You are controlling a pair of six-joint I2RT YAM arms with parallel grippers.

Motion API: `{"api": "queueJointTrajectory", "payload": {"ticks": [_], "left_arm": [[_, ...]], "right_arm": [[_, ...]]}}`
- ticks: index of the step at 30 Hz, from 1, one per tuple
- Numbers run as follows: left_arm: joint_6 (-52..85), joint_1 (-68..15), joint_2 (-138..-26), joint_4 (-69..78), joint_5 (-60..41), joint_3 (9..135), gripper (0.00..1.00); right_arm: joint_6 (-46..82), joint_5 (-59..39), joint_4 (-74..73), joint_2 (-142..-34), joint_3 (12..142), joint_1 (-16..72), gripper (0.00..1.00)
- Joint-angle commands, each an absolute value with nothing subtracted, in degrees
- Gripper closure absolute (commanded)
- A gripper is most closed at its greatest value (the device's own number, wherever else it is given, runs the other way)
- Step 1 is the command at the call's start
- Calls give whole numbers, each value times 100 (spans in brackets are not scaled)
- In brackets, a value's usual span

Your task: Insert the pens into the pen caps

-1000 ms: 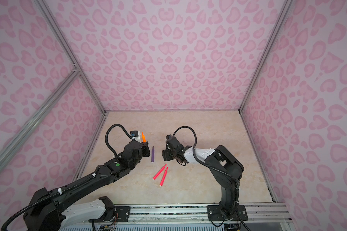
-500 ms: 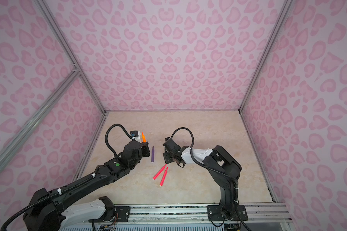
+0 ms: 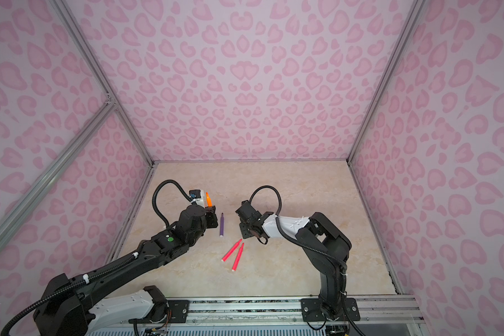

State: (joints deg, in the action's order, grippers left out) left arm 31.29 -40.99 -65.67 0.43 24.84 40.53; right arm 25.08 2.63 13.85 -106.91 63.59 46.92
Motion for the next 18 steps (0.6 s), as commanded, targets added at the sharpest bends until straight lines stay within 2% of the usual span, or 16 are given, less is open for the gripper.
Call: {"api": "queueJointTrajectory", "payload": {"ticks": [1,6,8,15,18], "left_arm": [[3120,-4103,-6513,93,2487,4129,97],[3120,-4102,-6469,87,2479,4103,97],[3125,-4104,-6482,89,2470,4100,97],[3120,-4102,-6538,86,2443,4125,97],[3122,-4102,-6548,88,2444,4123,97]], "right_arm": [[2537,325,1564,-10741,6399,4704,50],[2565,415,1664,-10713,6422,4710,58],[2564,426,1699,-10738,6446,4720,58],[2566,749,1659,-10459,6300,4828,37],[2577,854,1736,-10281,6211,4874,35]]}}
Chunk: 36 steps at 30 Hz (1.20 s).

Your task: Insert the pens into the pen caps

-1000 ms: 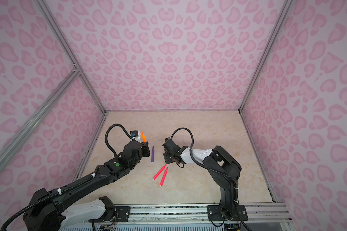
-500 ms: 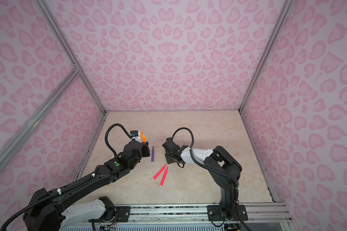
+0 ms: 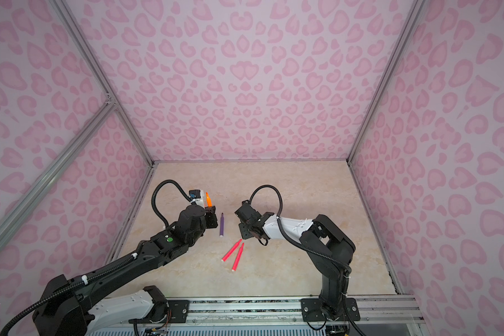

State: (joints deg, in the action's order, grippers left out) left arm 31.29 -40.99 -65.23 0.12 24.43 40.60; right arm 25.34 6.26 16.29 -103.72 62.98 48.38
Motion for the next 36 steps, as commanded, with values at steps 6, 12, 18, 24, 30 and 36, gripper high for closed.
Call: {"api": "queueJointTrajectory", "payload": {"ticks": [6,12,18,24,30,36], "left_arm": [[3129,-4104,-6530,80,2420,4129,97],[3146,-4098,-6487,76,2426,4111,97],[3139,-4098,-6434,64,2465,4096,97],[3138,-4098,-6425,57,2466,4104,97],[3137,-4095,-6407,61,2478,4096,97],[3129,-4096,-6422,57,2487,4099,97]], "right_arm": [[2710,826,1743,-9942,5816,5035,37],[2906,1000,1580,-9914,5416,5045,45],[2978,1062,1571,-10076,5439,4957,51],[3047,1227,1600,-10246,5482,4837,55],[3119,1406,1617,-10294,5467,4700,57],[3124,1362,1581,-10400,5609,4571,58]]}}
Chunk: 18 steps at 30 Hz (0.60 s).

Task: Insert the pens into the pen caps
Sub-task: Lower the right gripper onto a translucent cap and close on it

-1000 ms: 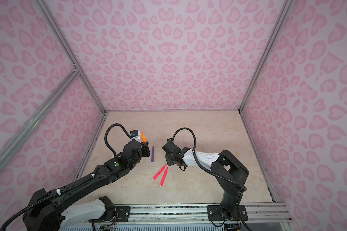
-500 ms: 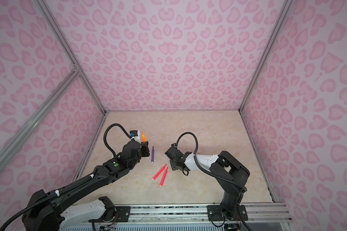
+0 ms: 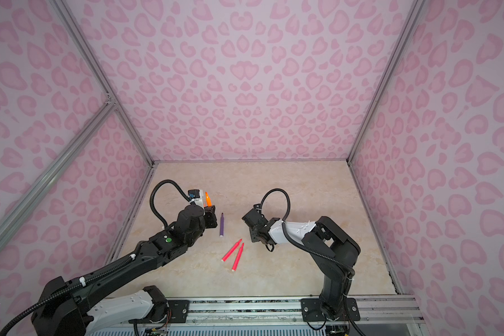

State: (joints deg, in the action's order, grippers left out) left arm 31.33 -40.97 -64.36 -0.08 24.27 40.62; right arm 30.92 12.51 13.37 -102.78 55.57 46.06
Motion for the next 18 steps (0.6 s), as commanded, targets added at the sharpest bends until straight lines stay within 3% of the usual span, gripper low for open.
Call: {"api": "queueJointTrajectory", "payload": {"ticks": [1,10,18], "left_arm": [[3130,-4096,-6425,62,2487,4104,97],[3120,-4094,-6425,61,2474,4113,97],[2917,-4093,-6375,201,2175,4065,97]], "right_arm": [[3108,1362,1590,-10436,5666,4548,58],[3106,1352,1651,-10640,6020,4500,58],[3315,1444,1510,-10005,5829,4528,56]]}}
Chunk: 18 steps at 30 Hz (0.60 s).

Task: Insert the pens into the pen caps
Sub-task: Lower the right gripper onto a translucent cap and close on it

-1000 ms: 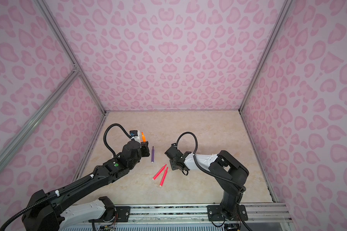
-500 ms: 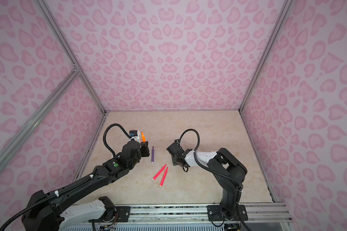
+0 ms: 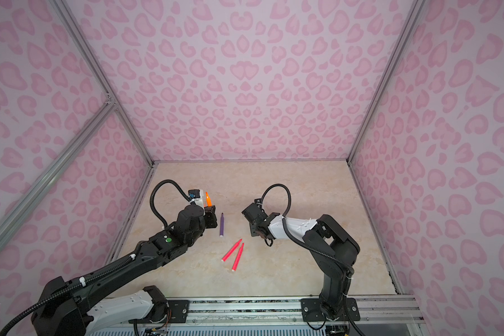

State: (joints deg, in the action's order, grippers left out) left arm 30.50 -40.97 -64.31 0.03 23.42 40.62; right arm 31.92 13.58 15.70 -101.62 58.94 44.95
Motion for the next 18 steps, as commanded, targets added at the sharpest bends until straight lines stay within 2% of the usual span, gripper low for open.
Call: {"api": "queueJointTrajectory", "payload": {"ticks": [1,4,11,18], "left_arm": [[2896,-4094,-6364,210,2148,4069,97],[2872,-4091,-6339,235,2106,4053,97],[2813,-4096,-6337,271,2031,4054,97],[2799,-4095,-6267,291,2023,4032,97]], "right_arm": [[3330,1426,1482,-9942,5826,4548,54],[3333,1334,1474,-9909,5961,4622,53],[3378,1391,1755,-10597,6542,4822,56],[3519,1485,1750,-10767,6493,4860,58]]}}
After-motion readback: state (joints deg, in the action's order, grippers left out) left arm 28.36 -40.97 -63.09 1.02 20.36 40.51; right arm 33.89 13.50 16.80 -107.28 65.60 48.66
